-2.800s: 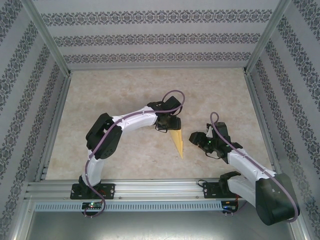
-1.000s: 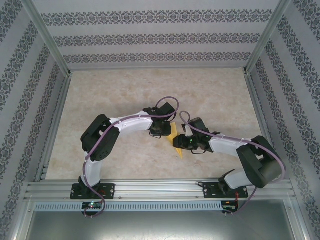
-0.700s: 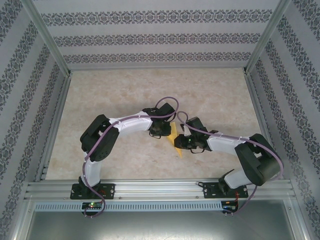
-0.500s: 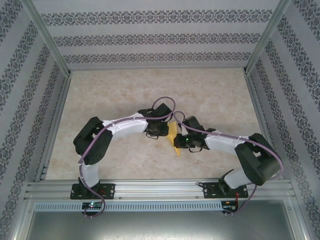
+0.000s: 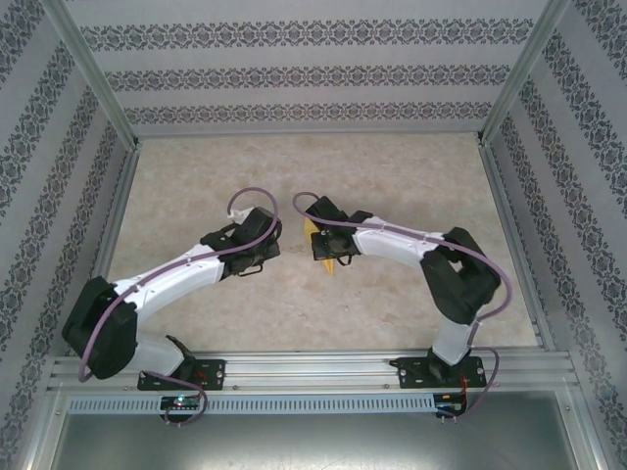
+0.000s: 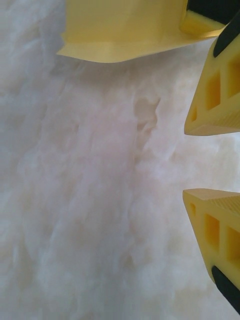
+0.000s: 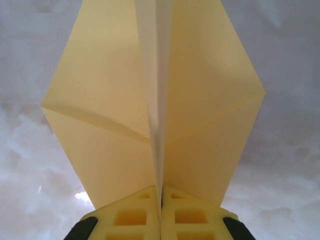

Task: Fold a paper plane with a square sheet of paper (pick it up from the middle)
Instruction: Move the paper plane to the center of the table, then reset both arms

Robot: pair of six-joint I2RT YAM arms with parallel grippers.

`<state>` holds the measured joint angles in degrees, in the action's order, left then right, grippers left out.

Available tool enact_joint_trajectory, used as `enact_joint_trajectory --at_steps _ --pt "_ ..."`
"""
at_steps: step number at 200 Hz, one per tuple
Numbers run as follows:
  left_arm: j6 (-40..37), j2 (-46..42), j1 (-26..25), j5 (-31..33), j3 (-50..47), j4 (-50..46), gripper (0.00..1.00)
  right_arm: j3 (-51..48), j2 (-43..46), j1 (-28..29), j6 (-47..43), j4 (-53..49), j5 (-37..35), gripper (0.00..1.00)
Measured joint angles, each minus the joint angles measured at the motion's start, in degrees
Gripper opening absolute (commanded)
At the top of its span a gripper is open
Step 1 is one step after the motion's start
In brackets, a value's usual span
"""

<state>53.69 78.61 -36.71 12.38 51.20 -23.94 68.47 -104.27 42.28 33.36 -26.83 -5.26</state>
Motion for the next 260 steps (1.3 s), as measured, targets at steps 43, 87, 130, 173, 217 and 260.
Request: enact_joint_trajectory --at_steps 43,87,130,173,217,260 --pt "0.83 -5.14 2.01 1.81 -3.06 0.0 0.36 2.45 -6.21 1.49 2.82 -1.84 -1.16 0.14" --pt "0.83 -6.34 3.08 2.45 -4.37 0.0 0.37 3.82 -7.17 1.51 4.46 -2.93 -1.25 0.27" --pt "0.09 -7.52 3.82 4.13 -4.28 -0.09 0.39 3.82 -0.24 1.4 3.78 -5.64 -1.97 0.4" --pt "-3.8 -11.13 7.15 9.44 -3.91 -1.33 0.46 2.73 18.32 -3.45 0.02 -5.09 -5.62 0.62" --pt "-14.27 -18.51 15.21 21.33 -4.94 -0.44 1.0 -11.3 36.74 -20.65 -11.37 6.4 -17.97 0.92" --pt "-30.16 -15.82 24.09 28.2 -13.27 13.88 1.0 -25.86 29.14 -31.8 -25.68 23.63 -19.39 0.94"
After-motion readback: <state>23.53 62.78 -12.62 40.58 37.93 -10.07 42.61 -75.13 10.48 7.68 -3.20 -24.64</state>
